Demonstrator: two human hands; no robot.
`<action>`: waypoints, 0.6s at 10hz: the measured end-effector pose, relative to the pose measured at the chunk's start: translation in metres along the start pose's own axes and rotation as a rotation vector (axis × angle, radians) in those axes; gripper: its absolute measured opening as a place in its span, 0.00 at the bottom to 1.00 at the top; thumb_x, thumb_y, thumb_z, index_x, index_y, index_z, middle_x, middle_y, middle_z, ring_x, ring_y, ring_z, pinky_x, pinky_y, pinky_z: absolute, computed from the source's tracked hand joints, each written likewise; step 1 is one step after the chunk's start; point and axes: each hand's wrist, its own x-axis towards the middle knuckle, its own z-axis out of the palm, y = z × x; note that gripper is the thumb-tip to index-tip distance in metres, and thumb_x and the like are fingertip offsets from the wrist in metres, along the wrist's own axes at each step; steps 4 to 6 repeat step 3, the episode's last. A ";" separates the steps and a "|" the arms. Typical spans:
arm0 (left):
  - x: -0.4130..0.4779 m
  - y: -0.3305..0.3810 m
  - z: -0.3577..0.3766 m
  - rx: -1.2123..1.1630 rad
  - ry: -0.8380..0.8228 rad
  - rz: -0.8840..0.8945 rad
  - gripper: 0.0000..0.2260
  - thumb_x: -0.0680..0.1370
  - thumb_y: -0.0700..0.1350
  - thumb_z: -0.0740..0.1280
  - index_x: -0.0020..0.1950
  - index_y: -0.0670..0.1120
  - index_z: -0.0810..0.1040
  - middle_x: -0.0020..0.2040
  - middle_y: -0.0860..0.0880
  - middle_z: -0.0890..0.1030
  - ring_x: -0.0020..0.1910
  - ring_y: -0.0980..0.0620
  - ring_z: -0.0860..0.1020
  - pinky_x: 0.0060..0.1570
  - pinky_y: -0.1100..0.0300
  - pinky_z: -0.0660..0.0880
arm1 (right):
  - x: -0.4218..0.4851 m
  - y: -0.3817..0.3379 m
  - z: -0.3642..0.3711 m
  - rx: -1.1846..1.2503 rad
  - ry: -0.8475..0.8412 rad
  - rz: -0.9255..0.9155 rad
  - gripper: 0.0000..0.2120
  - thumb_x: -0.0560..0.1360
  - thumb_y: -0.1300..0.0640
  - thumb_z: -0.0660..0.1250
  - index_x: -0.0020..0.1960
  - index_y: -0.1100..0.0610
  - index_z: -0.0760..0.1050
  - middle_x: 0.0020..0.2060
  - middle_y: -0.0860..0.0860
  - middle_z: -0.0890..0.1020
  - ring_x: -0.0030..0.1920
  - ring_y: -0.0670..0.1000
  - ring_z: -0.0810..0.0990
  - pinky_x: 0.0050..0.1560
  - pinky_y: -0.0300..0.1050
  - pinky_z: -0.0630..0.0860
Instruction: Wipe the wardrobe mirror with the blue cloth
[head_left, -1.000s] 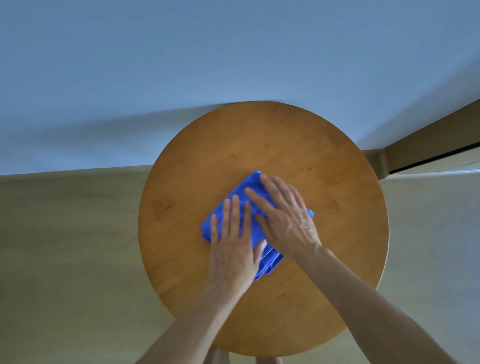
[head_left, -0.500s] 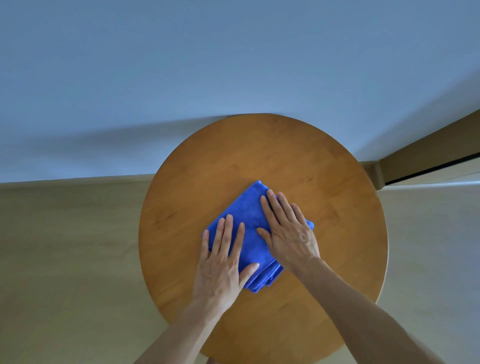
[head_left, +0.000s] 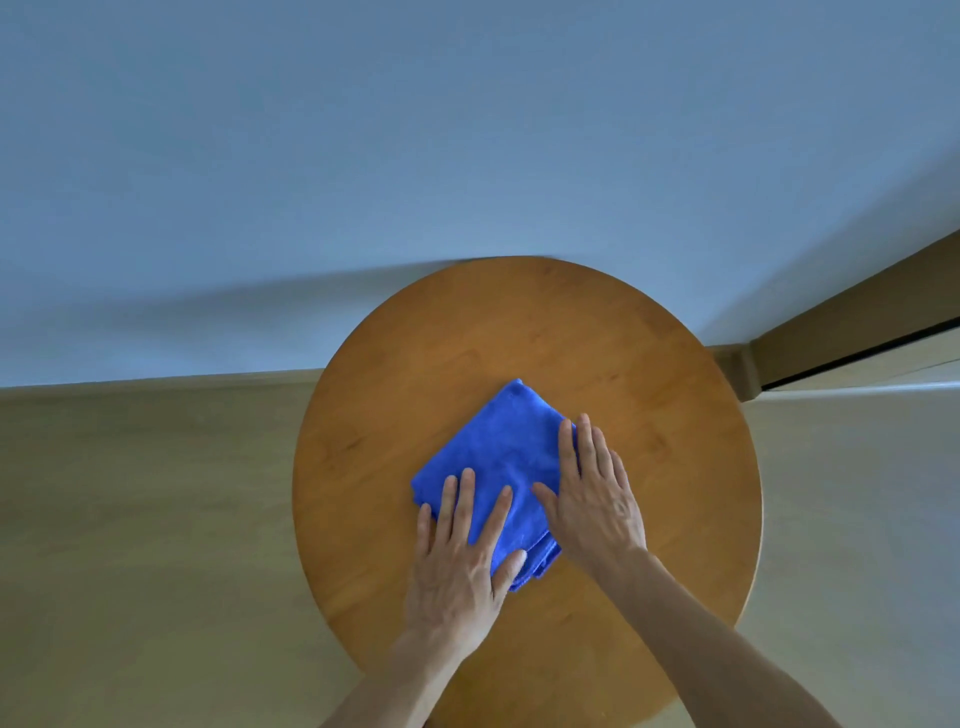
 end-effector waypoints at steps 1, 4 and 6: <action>-0.014 0.000 -0.009 -0.042 -0.099 -0.021 0.30 0.84 0.62 0.46 0.80 0.60 0.31 0.81 0.49 0.31 0.81 0.47 0.34 0.81 0.45 0.48 | -0.030 0.008 -0.006 0.056 -0.038 0.026 0.37 0.84 0.41 0.51 0.82 0.55 0.36 0.81 0.57 0.38 0.82 0.56 0.41 0.81 0.50 0.48; -0.028 0.005 -0.067 -0.165 -0.147 -0.057 0.28 0.86 0.59 0.47 0.82 0.57 0.37 0.83 0.54 0.37 0.82 0.54 0.36 0.80 0.53 0.43 | -0.076 0.003 -0.050 0.240 -0.065 0.059 0.34 0.84 0.42 0.55 0.82 0.56 0.49 0.82 0.51 0.50 0.82 0.50 0.48 0.79 0.45 0.55; -0.028 0.005 -0.067 -0.165 -0.147 -0.057 0.28 0.86 0.59 0.47 0.82 0.57 0.37 0.83 0.54 0.37 0.82 0.54 0.36 0.80 0.53 0.43 | -0.076 0.003 -0.050 0.240 -0.065 0.059 0.34 0.84 0.42 0.55 0.82 0.56 0.49 0.82 0.51 0.50 0.82 0.50 0.48 0.79 0.45 0.55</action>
